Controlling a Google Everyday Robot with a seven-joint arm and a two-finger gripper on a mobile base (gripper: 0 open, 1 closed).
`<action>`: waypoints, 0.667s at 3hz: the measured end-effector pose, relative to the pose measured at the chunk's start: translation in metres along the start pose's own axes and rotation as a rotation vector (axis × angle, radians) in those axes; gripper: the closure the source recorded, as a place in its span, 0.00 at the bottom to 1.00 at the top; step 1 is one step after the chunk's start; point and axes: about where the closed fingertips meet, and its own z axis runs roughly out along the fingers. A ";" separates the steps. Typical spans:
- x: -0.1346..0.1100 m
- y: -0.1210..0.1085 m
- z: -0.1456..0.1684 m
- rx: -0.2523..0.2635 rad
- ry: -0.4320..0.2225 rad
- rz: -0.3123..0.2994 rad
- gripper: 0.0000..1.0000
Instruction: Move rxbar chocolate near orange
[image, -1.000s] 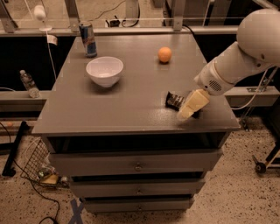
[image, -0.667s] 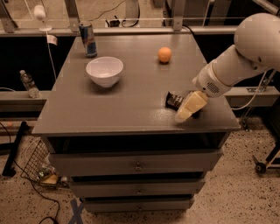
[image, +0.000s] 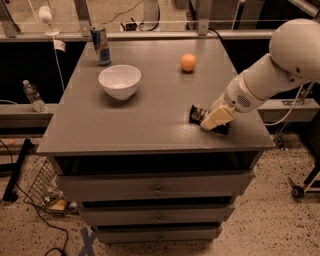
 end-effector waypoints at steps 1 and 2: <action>0.002 0.000 0.001 -0.003 0.003 0.003 0.70; 0.002 0.001 0.001 -0.008 0.012 -0.007 0.93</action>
Offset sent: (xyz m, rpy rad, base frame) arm -0.0029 -0.0038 -0.0005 -0.0199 0.0087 0.0158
